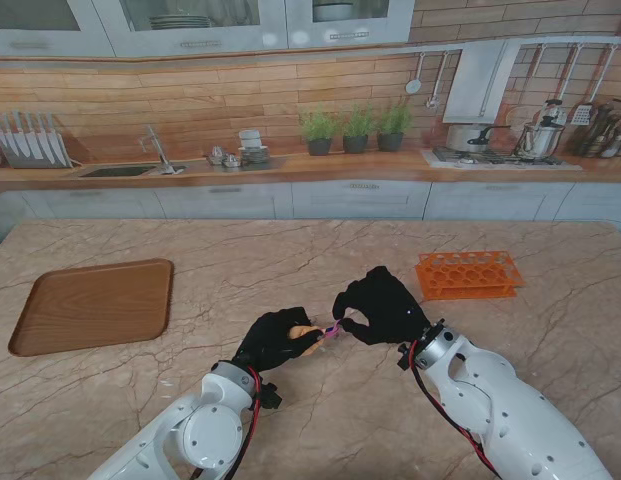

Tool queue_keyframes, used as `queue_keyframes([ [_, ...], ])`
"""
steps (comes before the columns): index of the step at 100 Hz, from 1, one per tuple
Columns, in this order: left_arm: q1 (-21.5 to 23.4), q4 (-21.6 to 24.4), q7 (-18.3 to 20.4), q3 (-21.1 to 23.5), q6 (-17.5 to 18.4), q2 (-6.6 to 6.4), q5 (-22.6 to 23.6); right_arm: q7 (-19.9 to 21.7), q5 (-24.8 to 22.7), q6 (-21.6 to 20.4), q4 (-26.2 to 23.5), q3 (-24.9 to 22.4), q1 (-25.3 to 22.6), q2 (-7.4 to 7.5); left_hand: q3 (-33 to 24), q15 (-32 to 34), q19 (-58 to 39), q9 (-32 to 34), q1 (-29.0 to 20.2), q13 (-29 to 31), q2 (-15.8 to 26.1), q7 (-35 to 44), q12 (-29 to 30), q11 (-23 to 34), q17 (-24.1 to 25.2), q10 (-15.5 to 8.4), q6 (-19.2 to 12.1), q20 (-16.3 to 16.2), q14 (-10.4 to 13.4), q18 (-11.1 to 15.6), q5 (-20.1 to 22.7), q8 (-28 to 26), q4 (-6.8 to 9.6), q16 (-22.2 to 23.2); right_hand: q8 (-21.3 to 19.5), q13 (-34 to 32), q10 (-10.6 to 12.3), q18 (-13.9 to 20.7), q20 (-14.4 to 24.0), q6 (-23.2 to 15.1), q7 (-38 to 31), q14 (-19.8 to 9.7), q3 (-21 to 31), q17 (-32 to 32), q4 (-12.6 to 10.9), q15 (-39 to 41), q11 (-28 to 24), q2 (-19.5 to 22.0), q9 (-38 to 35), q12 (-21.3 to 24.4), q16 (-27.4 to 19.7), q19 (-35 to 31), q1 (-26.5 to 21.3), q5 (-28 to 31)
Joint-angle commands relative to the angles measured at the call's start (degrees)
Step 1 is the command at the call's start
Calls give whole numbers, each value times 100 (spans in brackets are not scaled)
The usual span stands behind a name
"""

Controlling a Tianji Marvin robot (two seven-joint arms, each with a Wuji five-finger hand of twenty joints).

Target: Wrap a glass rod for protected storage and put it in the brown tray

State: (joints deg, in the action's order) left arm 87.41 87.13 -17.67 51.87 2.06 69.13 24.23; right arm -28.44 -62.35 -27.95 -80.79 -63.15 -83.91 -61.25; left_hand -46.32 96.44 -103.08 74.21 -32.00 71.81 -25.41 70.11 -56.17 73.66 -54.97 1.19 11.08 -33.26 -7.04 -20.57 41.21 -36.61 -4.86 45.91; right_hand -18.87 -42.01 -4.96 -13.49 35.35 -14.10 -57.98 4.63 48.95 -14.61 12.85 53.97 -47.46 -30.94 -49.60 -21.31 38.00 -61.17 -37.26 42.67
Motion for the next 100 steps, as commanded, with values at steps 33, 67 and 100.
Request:
queue_keyframes([
  [33,73,75,99,-17,111,-14,2,139,97,112,-65,13,-18,-45,-719,608,-896,284,-812,108,-346,59,-92,984,-132,-874,-27,55,653,-19,95,-61,465,56,-64,237,-104,101,14,-388,-117,-77,-49,145,-75,87,-8,541,179,-63,16,-43,-270,-116],
  [67,84,107,157,-21,160,-27,-23,304,231,193,-67,45,6,-63,-728,611,-897,283,-803,108,-340,55,-98,986,-132,-879,-27,60,659,-20,96,-66,463,57,-29,297,-184,79,47,-324,-79,-12,-173,195,-115,101,-40,538,236,-126,35,-29,-170,-132],
  [100,74,111,128,-57,118,-4,-78,673,598,152,37,274,211,-111,-693,612,-897,283,-808,108,-319,13,-102,985,-124,-880,-45,62,660,-34,63,-52,447,56,-101,279,-218,76,70,-524,-124,12,-193,213,-116,112,-54,522,192,-161,46,-12,-156,3],
])
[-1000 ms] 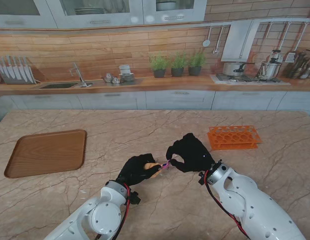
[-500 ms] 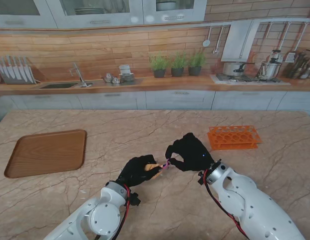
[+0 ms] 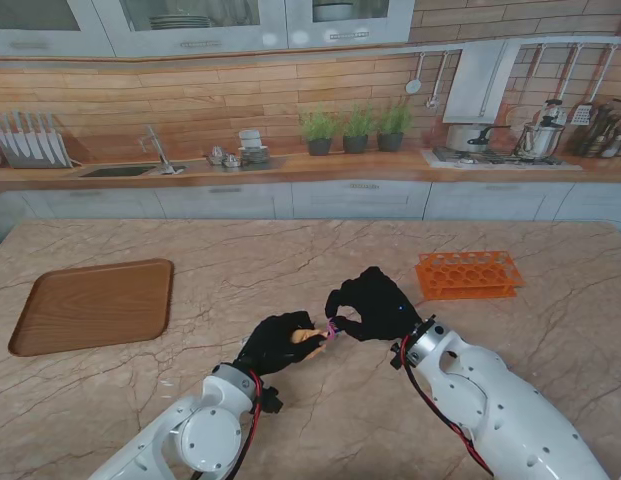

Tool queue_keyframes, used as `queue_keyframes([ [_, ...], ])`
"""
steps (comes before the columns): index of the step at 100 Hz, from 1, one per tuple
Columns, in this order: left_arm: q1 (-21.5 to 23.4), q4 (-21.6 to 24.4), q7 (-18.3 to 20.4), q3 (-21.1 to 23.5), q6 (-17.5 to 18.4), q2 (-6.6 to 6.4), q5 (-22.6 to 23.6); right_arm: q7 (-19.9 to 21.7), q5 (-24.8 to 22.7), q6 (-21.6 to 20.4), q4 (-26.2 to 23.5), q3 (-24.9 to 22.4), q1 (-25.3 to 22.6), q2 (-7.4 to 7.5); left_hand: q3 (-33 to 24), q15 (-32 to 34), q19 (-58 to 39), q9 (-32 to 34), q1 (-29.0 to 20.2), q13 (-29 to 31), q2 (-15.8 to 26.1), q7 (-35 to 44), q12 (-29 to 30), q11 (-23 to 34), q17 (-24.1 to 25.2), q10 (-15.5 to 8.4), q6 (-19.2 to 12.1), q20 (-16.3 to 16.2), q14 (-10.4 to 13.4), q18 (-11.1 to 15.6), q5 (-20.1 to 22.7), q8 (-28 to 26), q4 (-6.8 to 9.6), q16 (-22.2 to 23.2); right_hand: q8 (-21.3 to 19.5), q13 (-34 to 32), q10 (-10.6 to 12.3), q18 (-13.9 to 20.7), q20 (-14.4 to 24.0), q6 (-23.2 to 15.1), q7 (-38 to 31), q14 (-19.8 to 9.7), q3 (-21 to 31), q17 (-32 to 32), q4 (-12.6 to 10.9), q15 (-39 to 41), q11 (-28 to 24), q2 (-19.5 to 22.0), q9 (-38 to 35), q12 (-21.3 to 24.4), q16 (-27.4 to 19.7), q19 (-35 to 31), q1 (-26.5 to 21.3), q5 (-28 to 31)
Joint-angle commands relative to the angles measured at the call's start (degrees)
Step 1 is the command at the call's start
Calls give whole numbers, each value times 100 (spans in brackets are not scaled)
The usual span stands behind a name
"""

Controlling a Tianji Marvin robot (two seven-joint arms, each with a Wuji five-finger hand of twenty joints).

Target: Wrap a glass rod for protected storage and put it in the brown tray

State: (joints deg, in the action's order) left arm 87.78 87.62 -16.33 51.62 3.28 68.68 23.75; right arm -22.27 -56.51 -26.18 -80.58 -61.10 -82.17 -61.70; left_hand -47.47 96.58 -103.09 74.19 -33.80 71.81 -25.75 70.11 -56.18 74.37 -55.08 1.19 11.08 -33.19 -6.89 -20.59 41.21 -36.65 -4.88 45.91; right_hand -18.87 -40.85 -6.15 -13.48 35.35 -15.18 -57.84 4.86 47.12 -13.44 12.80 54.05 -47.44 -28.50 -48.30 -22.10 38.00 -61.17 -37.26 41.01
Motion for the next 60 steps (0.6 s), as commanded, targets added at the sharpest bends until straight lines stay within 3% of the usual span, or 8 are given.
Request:
queue_keyframes([
  [1,36,61,-8,-33,-6,43,-34,68,28,-25,20,79,46,-68,-575,598,-896,285,-625,108,-287,10,-100,914,-113,-880,-47,55,645,-33,62,-46,447,56,-98,163,-103,75,71,-424,-131,-10,-10,96,-111,104,-54,272,64,-82,47,-11,-156,166],
  [47,21,78,6,-52,-68,77,-219,584,654,-35,176,440,320,-146,-434,633,-957,280,-718,108,-284,-143,-104,907,-387,-872,-54,96,637,-121,47,181,362,76,-90,134,-107,66,89,-562,-60,11,-23,113,-106,104,-48,260,-15,-93,58,17,-28,215],
  [60,25,72,-49,-43,-68,98,-260,659,759,-7,162,459,314,-158,-513,646,-981,278,-714,108,-431,-425,-104,892,-507,-860,-88,206,664,-164,22,624,328,77,-91,118,-109,66,95,-531,-65,17,-6,112,-108,107,-52,249,-53,-96,63,20,-40,235],
])
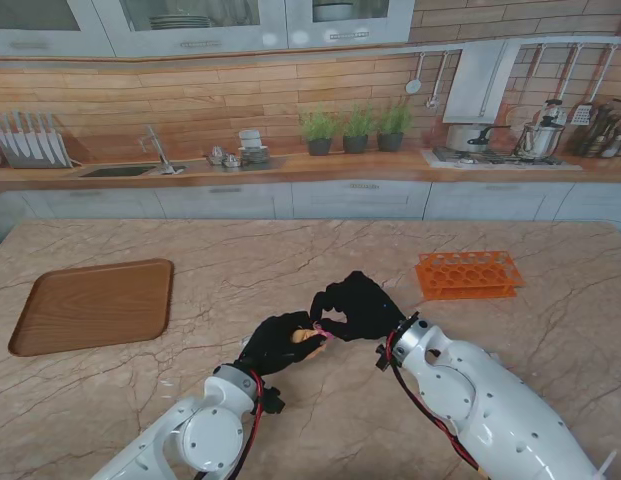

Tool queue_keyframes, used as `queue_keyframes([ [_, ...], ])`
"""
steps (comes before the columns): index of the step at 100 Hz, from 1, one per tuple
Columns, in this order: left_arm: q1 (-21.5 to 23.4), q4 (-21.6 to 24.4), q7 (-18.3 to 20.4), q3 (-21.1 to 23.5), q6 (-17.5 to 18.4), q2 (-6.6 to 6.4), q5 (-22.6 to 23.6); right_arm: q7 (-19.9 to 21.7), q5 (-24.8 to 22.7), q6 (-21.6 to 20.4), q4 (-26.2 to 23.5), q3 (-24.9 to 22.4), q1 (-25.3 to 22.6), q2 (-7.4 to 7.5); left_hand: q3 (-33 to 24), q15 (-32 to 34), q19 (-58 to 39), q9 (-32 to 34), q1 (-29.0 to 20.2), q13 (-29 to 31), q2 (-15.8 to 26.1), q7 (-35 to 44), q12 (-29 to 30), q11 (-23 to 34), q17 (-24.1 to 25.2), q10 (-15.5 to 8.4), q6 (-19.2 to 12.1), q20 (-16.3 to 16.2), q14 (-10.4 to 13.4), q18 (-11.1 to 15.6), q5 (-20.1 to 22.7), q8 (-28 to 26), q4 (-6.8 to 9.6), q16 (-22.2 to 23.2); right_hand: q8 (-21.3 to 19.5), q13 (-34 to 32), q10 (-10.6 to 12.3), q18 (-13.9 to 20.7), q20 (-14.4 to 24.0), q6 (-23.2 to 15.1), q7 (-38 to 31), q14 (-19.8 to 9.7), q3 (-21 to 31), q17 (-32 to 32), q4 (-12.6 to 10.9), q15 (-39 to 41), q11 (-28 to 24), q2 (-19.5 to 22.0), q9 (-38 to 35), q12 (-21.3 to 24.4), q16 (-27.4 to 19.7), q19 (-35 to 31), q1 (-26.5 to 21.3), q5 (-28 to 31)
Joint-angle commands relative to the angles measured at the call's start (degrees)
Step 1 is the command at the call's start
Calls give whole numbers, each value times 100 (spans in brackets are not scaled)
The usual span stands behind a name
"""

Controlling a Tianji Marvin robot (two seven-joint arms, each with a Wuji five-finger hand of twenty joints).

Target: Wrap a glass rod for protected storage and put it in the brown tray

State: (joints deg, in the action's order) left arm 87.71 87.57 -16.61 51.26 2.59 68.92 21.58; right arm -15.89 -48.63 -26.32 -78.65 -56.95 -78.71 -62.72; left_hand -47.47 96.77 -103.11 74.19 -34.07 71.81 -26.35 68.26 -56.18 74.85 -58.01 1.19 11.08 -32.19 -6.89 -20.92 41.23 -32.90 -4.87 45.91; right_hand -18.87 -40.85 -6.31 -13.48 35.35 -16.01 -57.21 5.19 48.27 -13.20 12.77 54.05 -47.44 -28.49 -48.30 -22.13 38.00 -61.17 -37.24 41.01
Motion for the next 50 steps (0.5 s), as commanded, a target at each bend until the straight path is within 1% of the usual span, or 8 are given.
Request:
queue_keyframes([
  [1,32,78,-20,-6,0,74,-46,22,-29,7,-32,44,-33,-56,-524,628,-981,278,-690,108,-387,-262,-104,842,-215,-859,-90,112,663,-133,9,284,323,77,-93,118,-94,66,95,-441,-131,-15,-119,88,-105,107,-55,247,-61,-94,64,21,-47,239],
  [17,45,64,-86,0,-3,89,-34,27,-9,29,-95,10,-91,-59,-663,620,-1007,276,-714,109,-500,-215,-111,832,-250,-861,-101,194,734,-104,-76,512,190,73,-116,57,-40,74,106,-382,-162,-10,-97,74,-89,117,-84,230,-194,-102,73,18,-93,281],
  [32,45,56,-131,4,-19,98,-21,138,64,-12,-187,-20,-145,-55,-751,606,-1005,259,-587,109,-695,-242,-111,793,-302,-884,-105,262,778,-54,-171,592,234,69,-109,37,-28,75,113,-379,-156,-32,-75,73,-67,104,-79,189,-264,-102,72,21,-88,333],
  [35,43,52,-138,3,-18,100,-16,163,78,-20,-197,-17,-149,-54,-535,601,-1018,260,-503,109,-694,-207,-122,776,-303,-894,-103,289,797,-31,-191,567,227,70,-107,33,-26,75,114,-375,-153,-18,-66,73,-62,101,-79,182,-273,-103,72,22,-82,339],
  [39,41,46,-154,2,-16,104,-12,188,96,-23,-208,-12,-153,-53,79,596,-1038,254,-481,110,-775,-239,-145,756,-303,-903,-94,333,814,-8,-184,539,28,73,-105,31,-34,75,115,-368,-150,-15,-50,73,-59,96,-81,172,-283,-106,72,23,-81,346],
  [42,41,43,-167,1,-14,107,-9,204,108,-22,-215,-7,-156,-53,431,586,-1051,245,-332,110,-668,-355,-160,735,-304,-920,-40,355,849,19,-122,458,-35,75,-103,24,-34,75,117,-353,-148,-18,-36,73,-57,96,-88,164,-297,-111,73,23,-81,353],
  [47,45,42,-183,1,-13,111,-8,229,130,-15,-225,2,-162,-53,863,583,-1082,243,42,111,-362,-635,-177,726,-305,-923,79,374,853,42,12,192,58,79,-103,16,-40,75,119,-356,-148,-14,-24,73,-52,96,-90,161,-299,-116,76,24,-68,365],
  [50,48,39,-199,2,-7,116,-13,246,147,-9,-231,6,-166,-54,1081,581,-1096,242,222,111,-278,-843,-183,722,-306,-924,120,379,870,41,53,-223,146,84,-104,14,-45,75,120,-356,-148,-11,-16,72,-52,95,-94,151,-303,-120,77,25,-65,369],
])
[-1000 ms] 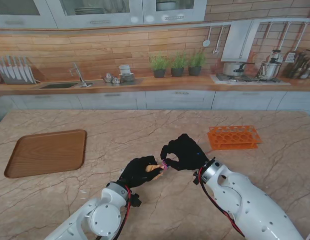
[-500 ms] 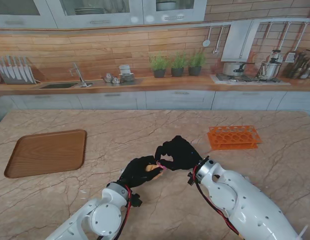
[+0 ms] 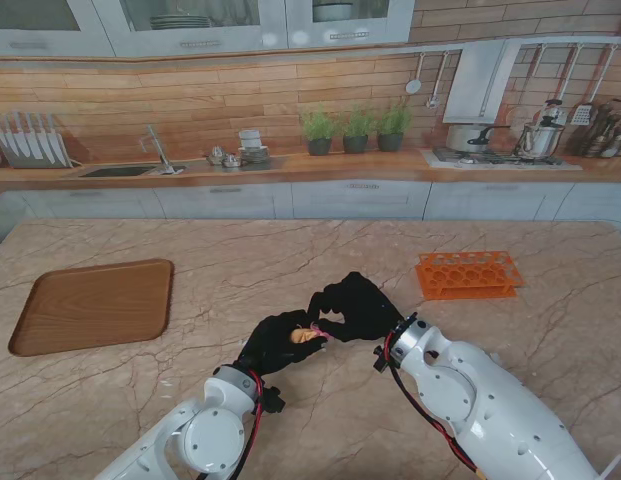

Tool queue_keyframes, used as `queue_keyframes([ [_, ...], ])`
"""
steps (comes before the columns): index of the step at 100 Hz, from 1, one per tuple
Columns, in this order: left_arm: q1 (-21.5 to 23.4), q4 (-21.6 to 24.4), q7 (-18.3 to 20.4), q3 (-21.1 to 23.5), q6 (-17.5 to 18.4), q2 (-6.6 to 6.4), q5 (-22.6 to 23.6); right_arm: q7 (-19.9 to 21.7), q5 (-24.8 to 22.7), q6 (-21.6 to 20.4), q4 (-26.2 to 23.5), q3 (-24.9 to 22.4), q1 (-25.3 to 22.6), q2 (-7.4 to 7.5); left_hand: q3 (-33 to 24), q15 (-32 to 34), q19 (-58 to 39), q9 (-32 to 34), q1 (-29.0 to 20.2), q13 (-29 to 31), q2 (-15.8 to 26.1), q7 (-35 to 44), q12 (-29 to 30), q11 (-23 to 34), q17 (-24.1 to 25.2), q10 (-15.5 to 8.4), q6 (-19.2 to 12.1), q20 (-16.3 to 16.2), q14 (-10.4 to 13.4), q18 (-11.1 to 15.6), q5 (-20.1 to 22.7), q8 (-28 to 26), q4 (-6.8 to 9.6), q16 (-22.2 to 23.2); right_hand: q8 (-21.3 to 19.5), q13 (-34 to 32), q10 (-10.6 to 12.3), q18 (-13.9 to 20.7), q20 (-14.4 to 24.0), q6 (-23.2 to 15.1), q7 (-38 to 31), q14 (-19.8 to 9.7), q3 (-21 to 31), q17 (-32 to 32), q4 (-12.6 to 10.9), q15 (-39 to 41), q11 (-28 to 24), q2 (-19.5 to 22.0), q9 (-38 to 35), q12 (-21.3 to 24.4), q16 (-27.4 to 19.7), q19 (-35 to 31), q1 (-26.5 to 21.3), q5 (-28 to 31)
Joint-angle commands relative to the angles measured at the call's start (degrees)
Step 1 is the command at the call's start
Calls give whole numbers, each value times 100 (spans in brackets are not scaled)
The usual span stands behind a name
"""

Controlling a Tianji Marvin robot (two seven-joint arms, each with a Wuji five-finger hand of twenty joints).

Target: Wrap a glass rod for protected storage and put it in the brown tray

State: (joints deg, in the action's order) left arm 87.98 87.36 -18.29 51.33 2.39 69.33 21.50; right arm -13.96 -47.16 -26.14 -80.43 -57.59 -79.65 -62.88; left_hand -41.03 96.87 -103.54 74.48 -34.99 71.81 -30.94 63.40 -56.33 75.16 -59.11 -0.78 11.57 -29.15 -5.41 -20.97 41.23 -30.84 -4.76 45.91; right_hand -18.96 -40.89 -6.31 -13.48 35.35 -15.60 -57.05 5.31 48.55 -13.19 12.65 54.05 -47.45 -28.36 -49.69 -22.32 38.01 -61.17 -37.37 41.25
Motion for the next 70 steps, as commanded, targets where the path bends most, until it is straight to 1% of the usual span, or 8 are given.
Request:
queue_keyframes([
  [1,22,61,-36,-4,16,77,-8,59,5,-25,-56,72,-74,-38,475,571,-1056,213,359,111,177,-375,-169,690,-198,-727,74,74,723,46,52,-459,133,85,-95,18,-44,75,120,-394,-165,-23,-40,72,-41,95,-94,137,-167,-102,76,25,-54,348],
  [10,40,72,-72,5,15,91,-44,118,62,-11,-81,81,-88,-39,1027,585,-1103,196,524,111,266,-487,-186,684,-201,-727,98,56,720,60,-12,-523,65,94,-93,2,-51,74,122,-396,-158,-12,-20,73,-43,99,-110,119,-189,-114,82,27,-39,360],
  [22,60,83,-116,21,4,106,-78,206,125,13,-121,93,-113,-35,1278,605,-1138,173,773,111,357,-559,-199,690,-201,-713,91,40,683,31,-73,-505,24,99,-90,-9,-66,56,118,-366,-152,-1,23,87,-52,100,-125,82,-204,-130,91,53,-22,381],
  [25,61,79,-135,22,9,111,-79,225,137,23,-130,97,-120,-34,1621,609,-1141,174,685,110,437,-561,-231,687,-202,-718,82,34,690,37,-61,-518,31,93,-84,-16,-66,56,119,-350,-147,-1,48,85,-59,100,-126,68,-208,-134,94,57,-14,396],
  [36,77,88,-174,38,-3,122,-93,303,184,59,-161,107,-135,-28,1753,624,-1145,170,665,110,702,-577,-245,688,-198,-687,102,25,624,-9,-68,-515,39,94,-68,-24,-85,34,124,-321,-135,26,132,87,-75,98,-130,-1,-230,-148,107,69,12,436],
  [45,112,133,-200,65,2,134,-149,352,209,53,-178,109,-137,-24,2560,655,-1132,157,149,106,1331,-669,-270,701,-191,-552,126,-37,482,-168,-111,-451,143,84,-55,-44,-90,28,130,-290,-134,33,207,86,-86,98,-132,-54,-250,-159,118,78,44,483],
  [59,136,171,-187,83,-25,135,-197,447,288,18,-194,108,-133,-20,2234,679,-1132,183,-416,106,1877,-965,-264,712,-192,-527,100,-61,436,-194,-168,-236,245,81,-37,-57,-90,6,132,-277,-123,49,277,89,-103,96,-129,-103,-265,-165,127,94,77,515],
  [70,149,187,-180,86,-45,135,-213,494,348,2,-205,102,-142,-21,712,700,-1129,207,-631,106,1325,-815,-255,724,-192,-522,-29,-95,426,-215,-377,654,75,69,-23,-58,-98,-9,132,-277,-109,50,357,101,-140,91,-115,-148,-276,-166,134,118,139,529],
])
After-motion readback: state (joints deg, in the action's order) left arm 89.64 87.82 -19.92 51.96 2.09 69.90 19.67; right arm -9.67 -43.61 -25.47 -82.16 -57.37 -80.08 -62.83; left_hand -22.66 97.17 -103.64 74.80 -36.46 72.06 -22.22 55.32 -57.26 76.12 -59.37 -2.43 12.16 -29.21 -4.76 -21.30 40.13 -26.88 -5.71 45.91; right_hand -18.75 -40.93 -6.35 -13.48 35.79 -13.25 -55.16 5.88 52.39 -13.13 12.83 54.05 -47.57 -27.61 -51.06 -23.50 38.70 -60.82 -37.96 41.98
